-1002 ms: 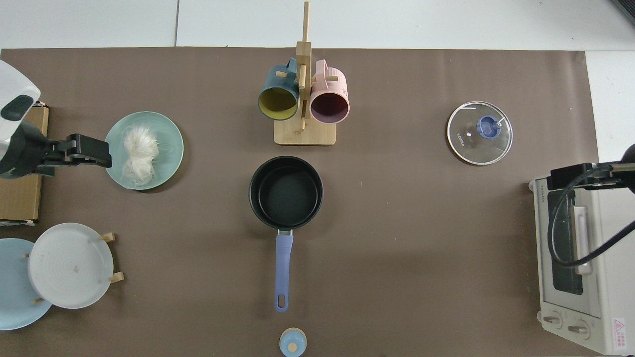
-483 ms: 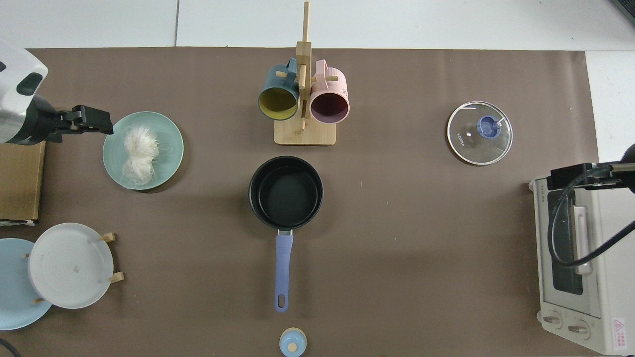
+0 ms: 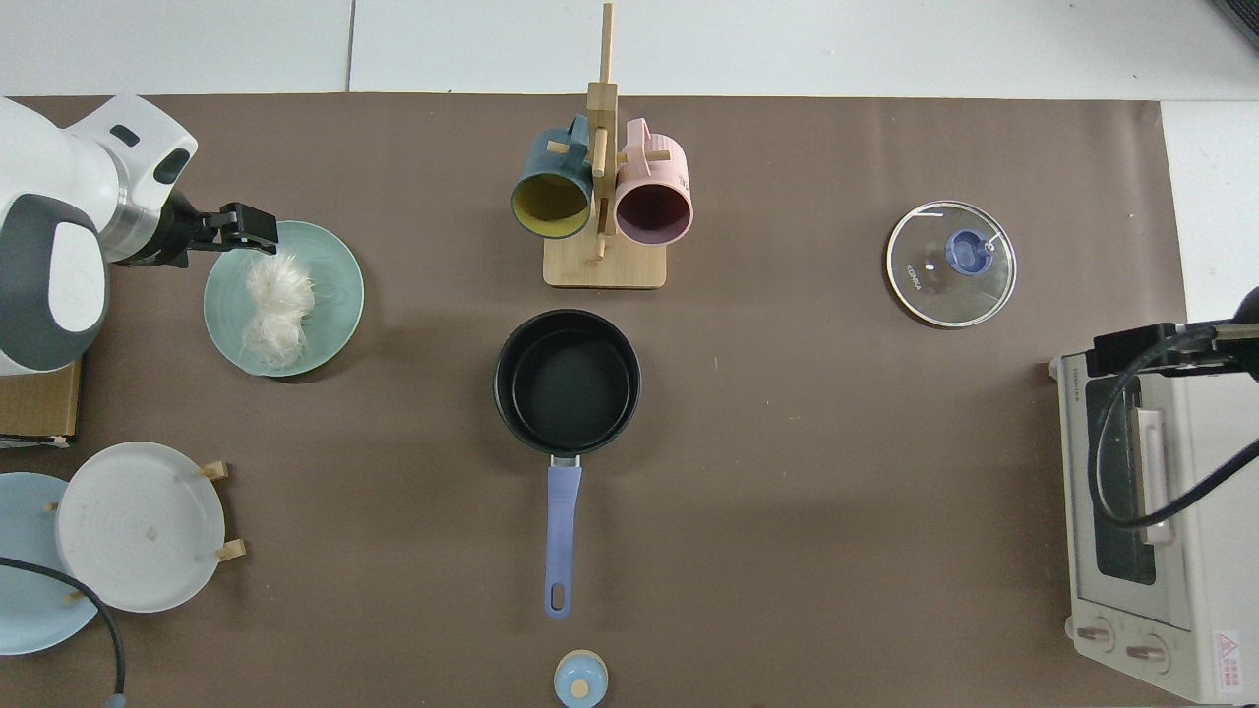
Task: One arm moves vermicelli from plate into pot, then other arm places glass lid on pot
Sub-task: 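Reach the left gripper down to the white vermicelli on the teal plate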
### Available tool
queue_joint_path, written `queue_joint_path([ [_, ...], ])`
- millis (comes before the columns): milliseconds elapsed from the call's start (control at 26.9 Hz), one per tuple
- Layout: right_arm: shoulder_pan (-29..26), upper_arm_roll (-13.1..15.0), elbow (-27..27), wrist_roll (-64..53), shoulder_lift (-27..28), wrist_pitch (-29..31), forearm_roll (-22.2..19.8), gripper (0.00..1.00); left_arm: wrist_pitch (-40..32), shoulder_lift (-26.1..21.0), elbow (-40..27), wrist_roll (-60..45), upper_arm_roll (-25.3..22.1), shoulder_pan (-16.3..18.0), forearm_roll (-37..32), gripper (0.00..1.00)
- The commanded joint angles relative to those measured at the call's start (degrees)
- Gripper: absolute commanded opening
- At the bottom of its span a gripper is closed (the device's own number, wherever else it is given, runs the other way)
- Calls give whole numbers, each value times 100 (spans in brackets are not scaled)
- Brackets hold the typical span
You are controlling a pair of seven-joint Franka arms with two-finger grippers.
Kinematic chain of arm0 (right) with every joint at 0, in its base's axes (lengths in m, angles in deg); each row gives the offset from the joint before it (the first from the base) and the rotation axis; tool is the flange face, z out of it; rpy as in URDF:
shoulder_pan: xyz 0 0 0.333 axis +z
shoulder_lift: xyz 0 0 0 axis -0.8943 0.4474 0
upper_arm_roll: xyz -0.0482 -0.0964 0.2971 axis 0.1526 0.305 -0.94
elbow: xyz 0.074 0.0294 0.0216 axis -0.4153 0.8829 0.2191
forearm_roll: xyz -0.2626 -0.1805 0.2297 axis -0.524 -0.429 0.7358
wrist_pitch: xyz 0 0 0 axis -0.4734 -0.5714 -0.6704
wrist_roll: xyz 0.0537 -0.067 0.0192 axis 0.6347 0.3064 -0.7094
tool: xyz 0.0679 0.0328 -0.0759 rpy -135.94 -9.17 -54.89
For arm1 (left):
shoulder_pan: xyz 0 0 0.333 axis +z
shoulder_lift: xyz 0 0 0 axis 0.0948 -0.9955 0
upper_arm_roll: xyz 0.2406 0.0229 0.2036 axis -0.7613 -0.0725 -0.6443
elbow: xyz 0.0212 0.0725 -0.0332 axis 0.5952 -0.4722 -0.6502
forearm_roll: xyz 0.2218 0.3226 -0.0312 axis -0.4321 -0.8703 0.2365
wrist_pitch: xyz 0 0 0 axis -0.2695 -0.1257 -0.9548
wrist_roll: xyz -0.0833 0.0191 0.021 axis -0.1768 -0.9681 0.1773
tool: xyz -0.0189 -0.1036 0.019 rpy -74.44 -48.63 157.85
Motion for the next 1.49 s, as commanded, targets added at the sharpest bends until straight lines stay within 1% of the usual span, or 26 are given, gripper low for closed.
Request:
queue_joint_path([
  [0, -38, -46, 22, 73, -28, 11, 95, 100, 420, -198, -169, -111, -4, 26, -154, 100],
  [111, -38, -46, 22, 82, -19, 11, 95, 100, 710, -339, -432, -155, -4, 0, -312, 100],
  [260, -73, -46, 22, 73, -19, 11, 95, 100, 1132, -348, -784, -164, -4, 9, -418, 100],
  [483, -74, -46, 22, 82, -19, 11, 95, 100, 1220, -427, -898, -172, -4, 26, -418, 100],
  [668, -73, -46, 22, 73, -19, 11, 95, 100, 1484, -471, -1083, -269, -4, 26, -418, 100],
  [891, -82, -46, 22, 64, -28, 11, 69, 100, 1888, -638, -1276, -234, -13, 44, -436, 100],
  [1114, -302, -37, 31, 73, -45, -50, -2, 100, 1985, -717, -1294, -260, -13, 44, -436, 100],
  [1151, -328, -37, 39, 21, -46, -41, -2, 100, 1985, -717, -1294, -260, -13, 35, -436, 97],
  [1188, -354, -37, 39, -40, -46, -7, -2, 100, 1985, -717, -1294, -269, -13, 26, -436, 88],
  [1225, -355, -37, 39, -102, -37, 20, 16, 100, 1985, -717, -1294, -269, -13, 26, -436, 71],
  [1262, -355, -37, 31, -155, -19, 38, 51, 100, 1968, -717, -1286, -269, -13, 18, -436, 46],
  [1300, -355, -37, 31, -155, -10, 107, 60, 100, 1933, -717, -1268, -260, -13, 17, -436, 27],
  [1374, -363, -37, 22, -120, 42, 300, 77, 100, 1863, -709, -1233, -243, -13, 18, -436, 0],
  [1448, -372, -37, -48, -120, 200, 363, 112, 100, 1662, -665, -1163, -243, -13, 9, -444, 0],
])
